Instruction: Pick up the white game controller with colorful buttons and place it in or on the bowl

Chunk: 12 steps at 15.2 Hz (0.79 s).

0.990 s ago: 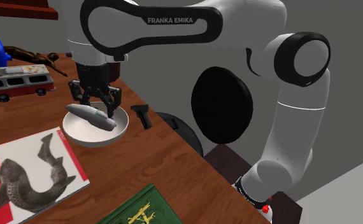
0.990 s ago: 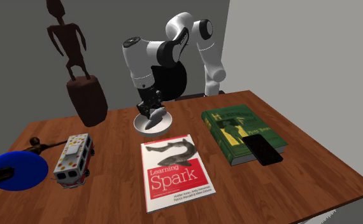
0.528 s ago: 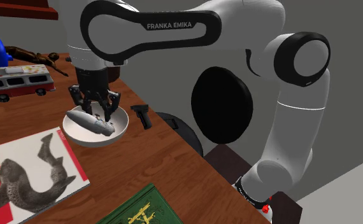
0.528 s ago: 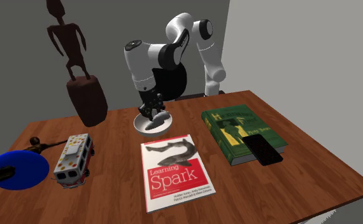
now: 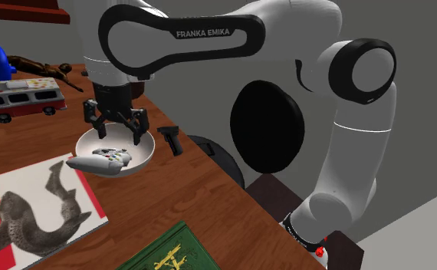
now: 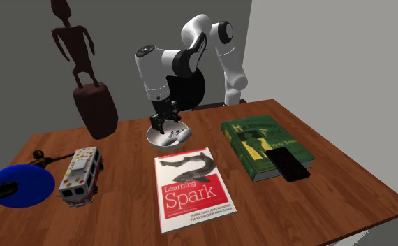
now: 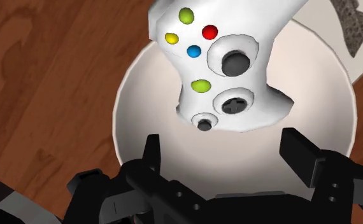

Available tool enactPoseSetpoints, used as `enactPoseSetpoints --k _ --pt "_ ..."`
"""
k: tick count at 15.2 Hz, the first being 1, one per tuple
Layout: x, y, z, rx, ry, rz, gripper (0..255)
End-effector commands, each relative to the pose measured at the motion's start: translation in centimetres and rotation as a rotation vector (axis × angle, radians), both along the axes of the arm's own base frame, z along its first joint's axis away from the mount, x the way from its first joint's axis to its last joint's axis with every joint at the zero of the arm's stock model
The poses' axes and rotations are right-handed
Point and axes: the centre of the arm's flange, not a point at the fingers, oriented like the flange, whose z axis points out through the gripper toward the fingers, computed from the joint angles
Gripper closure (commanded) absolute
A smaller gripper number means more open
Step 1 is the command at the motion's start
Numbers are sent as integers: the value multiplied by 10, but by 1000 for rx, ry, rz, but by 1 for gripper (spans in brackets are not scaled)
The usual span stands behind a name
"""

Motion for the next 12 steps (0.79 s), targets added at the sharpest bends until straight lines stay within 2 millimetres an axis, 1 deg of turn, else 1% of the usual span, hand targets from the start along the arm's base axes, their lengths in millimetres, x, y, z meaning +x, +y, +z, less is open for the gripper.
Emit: enactPoseSetpoints --k 1,4,12 --pt "2 0 13 0 0 0 0" --pt "7 0 50 0 0 0 0" --pt "7 0 50 0 0 0 0"
